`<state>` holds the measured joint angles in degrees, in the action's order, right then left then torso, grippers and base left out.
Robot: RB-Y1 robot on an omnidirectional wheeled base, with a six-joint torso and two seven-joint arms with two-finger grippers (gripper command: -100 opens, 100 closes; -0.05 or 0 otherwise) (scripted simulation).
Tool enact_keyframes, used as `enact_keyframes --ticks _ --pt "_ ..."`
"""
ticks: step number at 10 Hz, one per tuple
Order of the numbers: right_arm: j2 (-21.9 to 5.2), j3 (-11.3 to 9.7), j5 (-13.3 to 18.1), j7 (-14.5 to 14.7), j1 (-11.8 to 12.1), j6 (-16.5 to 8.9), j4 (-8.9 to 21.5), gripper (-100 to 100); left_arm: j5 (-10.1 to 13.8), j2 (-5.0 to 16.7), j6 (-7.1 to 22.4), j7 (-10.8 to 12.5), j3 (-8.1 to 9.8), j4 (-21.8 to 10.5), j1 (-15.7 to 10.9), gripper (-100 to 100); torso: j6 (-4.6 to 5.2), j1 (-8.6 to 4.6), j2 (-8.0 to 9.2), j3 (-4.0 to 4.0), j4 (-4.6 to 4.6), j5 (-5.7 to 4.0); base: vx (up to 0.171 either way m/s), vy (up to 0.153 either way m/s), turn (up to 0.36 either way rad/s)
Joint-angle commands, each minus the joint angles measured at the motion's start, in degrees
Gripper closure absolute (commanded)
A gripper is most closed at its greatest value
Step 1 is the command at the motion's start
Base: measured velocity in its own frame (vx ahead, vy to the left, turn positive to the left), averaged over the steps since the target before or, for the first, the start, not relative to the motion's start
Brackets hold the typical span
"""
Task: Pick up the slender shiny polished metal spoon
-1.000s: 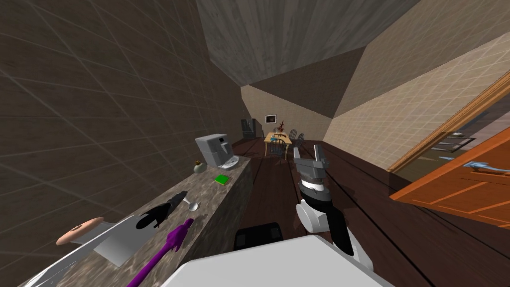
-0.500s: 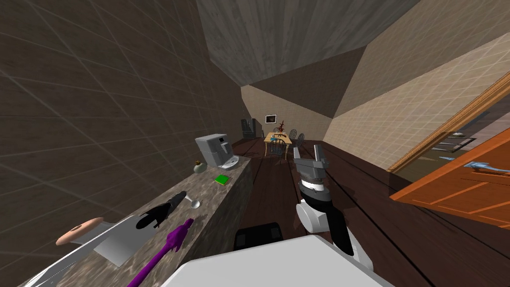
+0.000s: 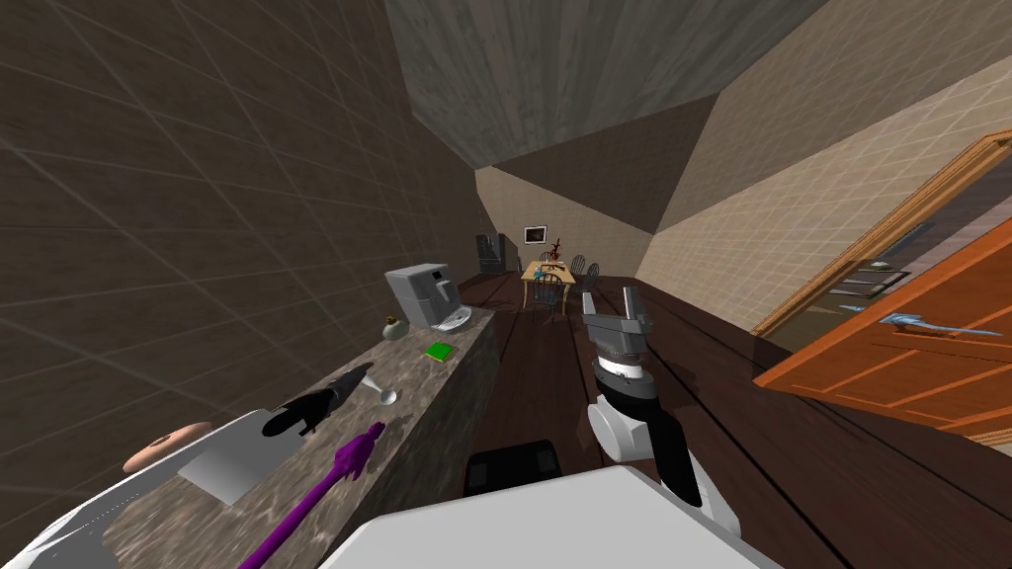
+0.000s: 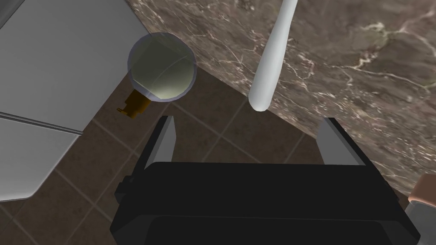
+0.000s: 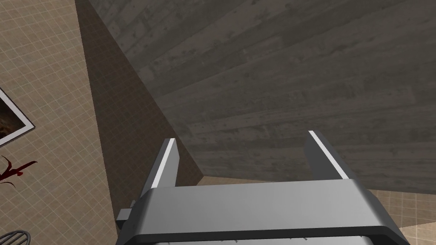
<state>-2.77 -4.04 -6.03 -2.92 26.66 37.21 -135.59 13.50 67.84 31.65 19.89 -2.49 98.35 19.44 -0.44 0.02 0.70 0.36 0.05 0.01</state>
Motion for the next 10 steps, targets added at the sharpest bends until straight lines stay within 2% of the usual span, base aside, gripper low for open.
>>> enact_keyframes --ticks 1,5,9,10 --pt "0.0 0.0 0.0 0.0 0.0 0.0 0.0 0 1.7 1.4 -0.1 1.3 -0.22 -0.5 -0.4 -100 0.00 0.00 0.00 0.00 0.00 0.00 -0.117 -0.012 -0.049" --pt "0.0 0.0 0.0 0.0 0.0 0.0 0.0 0 6.2 4.3 -1.0 3.2 -0.41 -1.7 -0.8 -100 -0.01 0.20 -0.01 0.00 0.00 0.05 -0.095 0.019 -0.086" --pt "0.0 0.0 0.0 0.0 0.0 0.0 0.0 0 11.0 6.7 -2.1 3.3 -0.77 -1.7 -0.2 -100 0.01 0.35 0.01 0.01 0.01 0.09 -0.090 0.053 -0.174" --pt "0.0 0.0 0.0 0.0 0.0 0.0 0.0 0 12.9 7.7 -2.6 3.4 -0.95 -1.5 0.5 -100 -0.01 0.38 -0.07 -0.03 -0.01 0.10 -0.062 0.091 -0.284"
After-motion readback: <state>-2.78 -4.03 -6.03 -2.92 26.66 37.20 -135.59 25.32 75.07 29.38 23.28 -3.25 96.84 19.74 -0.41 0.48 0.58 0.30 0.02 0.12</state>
